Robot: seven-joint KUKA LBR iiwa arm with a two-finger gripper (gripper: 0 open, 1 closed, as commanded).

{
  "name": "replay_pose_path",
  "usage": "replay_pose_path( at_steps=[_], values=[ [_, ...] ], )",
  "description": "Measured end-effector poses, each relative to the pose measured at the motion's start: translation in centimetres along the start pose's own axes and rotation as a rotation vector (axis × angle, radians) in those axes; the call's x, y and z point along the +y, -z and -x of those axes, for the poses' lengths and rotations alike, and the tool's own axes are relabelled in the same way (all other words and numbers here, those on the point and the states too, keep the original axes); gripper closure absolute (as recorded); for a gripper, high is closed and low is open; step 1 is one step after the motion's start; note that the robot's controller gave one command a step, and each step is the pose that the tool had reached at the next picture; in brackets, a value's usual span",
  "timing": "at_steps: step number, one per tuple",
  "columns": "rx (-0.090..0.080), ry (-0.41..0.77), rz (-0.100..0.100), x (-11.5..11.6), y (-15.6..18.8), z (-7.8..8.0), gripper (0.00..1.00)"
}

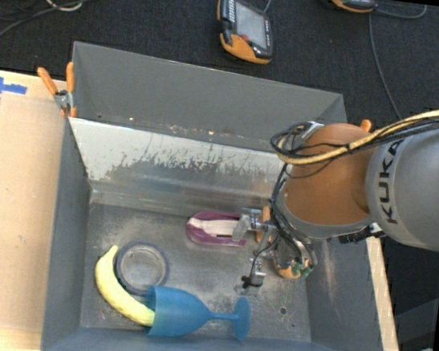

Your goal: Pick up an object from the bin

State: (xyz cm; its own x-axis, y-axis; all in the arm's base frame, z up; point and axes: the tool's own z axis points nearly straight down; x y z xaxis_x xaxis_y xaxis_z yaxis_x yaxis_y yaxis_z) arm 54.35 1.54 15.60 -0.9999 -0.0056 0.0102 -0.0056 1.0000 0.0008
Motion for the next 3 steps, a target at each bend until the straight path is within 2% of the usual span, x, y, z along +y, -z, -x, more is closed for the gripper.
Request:
replay_pose_path(
  at_steps=[1, 2, 3],
  values=[
    [-0.008, -0.001, 0.0, 0.0, 0.4, 0.2, 0.0],
    [-0.018, 0.354, -0.002, -0.9, -8.4, -6.4, 0.0],
    [-0.009, 0.437, -0.001, -0.9, -4.0, -7.2, 0.0]
  ],
)
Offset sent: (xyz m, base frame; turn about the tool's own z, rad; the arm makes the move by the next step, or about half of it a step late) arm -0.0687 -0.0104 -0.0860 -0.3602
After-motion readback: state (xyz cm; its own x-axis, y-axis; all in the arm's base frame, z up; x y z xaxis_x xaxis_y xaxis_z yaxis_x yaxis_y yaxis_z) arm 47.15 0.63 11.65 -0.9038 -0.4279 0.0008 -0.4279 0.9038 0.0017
